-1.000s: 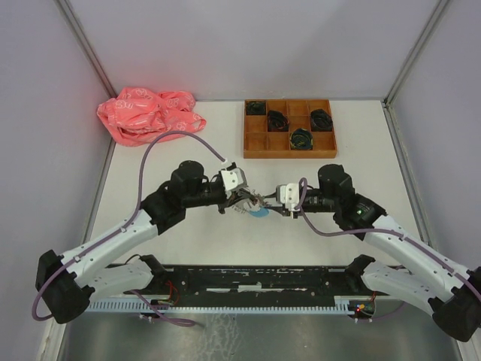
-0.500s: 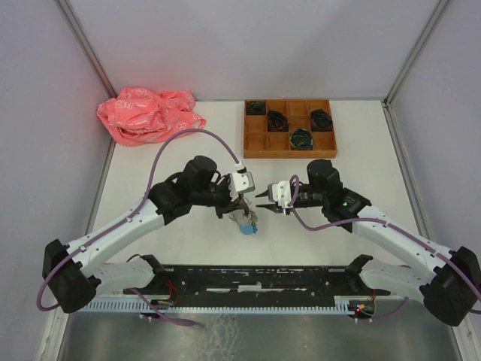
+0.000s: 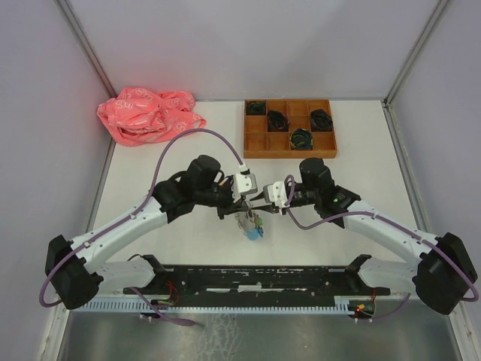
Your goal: Put the keys on the keyring
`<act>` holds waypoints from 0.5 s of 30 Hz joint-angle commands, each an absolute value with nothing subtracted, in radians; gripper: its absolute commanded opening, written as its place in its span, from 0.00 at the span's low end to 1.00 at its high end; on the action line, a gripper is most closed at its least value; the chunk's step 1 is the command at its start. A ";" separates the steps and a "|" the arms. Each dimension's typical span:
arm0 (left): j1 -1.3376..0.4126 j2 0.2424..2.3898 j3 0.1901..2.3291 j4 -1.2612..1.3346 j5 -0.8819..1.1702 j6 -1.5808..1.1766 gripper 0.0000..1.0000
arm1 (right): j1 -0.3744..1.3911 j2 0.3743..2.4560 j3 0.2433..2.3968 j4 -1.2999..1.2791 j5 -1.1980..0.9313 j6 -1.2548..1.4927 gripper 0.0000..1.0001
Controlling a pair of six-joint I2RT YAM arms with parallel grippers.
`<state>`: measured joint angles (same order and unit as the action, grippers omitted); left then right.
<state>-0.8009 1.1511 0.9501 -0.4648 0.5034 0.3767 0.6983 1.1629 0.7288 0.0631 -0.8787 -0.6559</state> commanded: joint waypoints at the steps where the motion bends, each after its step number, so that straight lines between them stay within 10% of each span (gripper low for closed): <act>1: -0.807 1.144 1.008 -0.419 0.540 0.422 0.03 | 0.696 1.169 0.762 -0.009 -0.935 -0.730 0.35; 15: -0.811 1.157 1.008 -0.415 0.583 0.429 0.03 | 0.695 1.208 0.765 0.033 -0.956 -0.710 0.25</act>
<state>-0.8047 1.1538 0.9527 -0.4709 0.5312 0.3927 0.6983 1.2037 0.7292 -0.0093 -0.9134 -0.7204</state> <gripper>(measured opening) 0.043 0.269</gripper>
